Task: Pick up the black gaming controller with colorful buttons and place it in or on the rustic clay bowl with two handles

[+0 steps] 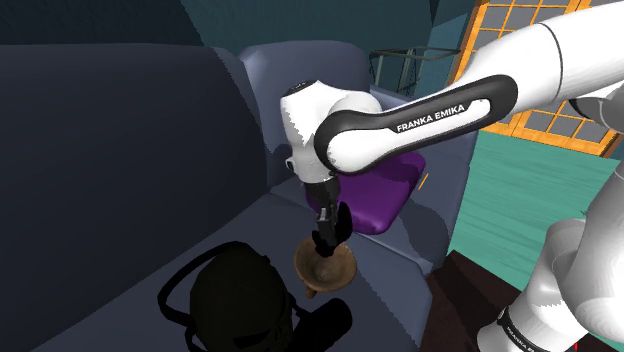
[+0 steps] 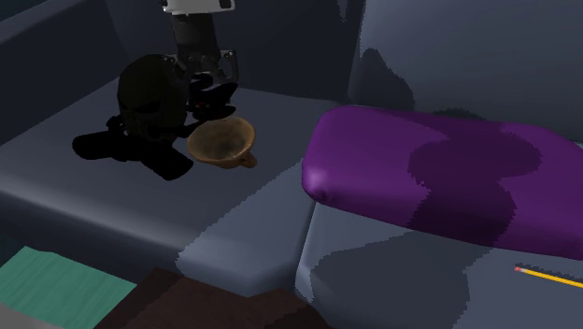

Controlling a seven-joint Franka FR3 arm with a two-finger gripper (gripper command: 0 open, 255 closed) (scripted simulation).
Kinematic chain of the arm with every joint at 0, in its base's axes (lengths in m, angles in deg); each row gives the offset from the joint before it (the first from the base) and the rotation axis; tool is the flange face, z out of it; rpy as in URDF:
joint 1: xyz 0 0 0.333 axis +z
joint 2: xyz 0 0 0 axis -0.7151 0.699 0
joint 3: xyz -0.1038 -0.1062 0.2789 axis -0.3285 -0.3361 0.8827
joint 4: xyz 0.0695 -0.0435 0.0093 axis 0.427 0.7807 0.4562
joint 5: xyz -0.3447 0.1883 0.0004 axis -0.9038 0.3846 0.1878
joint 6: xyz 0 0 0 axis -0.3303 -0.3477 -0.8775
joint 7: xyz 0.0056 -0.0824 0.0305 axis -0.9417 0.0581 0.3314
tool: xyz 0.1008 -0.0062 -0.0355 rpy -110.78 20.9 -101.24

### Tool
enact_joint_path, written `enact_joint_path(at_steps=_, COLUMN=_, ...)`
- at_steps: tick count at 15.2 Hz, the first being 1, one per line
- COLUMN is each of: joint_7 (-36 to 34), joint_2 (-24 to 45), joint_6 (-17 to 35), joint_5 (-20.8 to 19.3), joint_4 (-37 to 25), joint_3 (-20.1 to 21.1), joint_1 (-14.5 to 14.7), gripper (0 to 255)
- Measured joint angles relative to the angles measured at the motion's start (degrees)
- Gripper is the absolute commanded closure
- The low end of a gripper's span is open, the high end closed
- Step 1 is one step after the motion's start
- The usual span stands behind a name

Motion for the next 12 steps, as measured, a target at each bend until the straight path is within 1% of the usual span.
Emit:
enact_joint_path(at_steps=10, joint_7=-0.82, joint_2=2.89, joint_6=7.35, joint_5=-0.88, joint_4=4.63, joint_3=-0.08, joint_1=0.06, gripper=255)
enact_joint_path(at_steps=12, joint_7=-1.03, joint_2=3.20, joint_6=8.04, joint_5=-0.95, joint_4=5.01, joint_3=-0.03, joint_1=0.13, gripper=255)
